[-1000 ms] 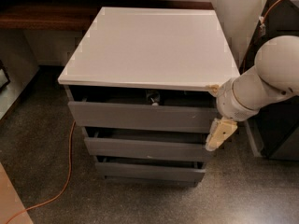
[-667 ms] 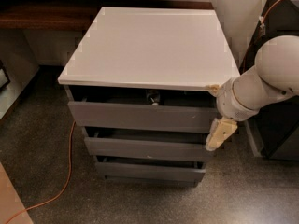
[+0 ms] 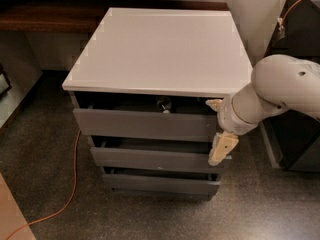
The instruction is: Pick blue plastic bottle from top drawer and place on counter
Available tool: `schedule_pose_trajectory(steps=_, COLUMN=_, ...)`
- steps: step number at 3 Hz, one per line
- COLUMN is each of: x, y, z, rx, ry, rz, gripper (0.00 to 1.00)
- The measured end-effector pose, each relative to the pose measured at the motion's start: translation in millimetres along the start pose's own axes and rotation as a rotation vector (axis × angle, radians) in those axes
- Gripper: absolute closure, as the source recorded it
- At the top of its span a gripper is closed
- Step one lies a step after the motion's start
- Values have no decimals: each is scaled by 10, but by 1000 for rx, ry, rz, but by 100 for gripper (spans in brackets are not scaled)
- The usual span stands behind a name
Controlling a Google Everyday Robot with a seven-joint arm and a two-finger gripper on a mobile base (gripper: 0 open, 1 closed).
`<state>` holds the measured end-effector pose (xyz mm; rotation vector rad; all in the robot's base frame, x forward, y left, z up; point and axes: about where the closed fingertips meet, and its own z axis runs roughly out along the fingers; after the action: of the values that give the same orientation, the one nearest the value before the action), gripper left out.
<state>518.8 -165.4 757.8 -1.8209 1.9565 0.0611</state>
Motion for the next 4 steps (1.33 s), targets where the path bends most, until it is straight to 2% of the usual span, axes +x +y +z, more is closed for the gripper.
schedule_pose_trajectory(steps=1, x=1, y=-138, z=316, rx=-12, ry=0, rz=-37, gripper=0)
schedule_pose_trajectory(steps=2, x=5, y=-272, z=493, rx=-14, ry=-8, rz=-60, gripper=0)
schedule_pose_trajectory(steps=4, x=71, y=-494, z=1013, rx=-12, ry=-12, rz=-82, gripper=2)
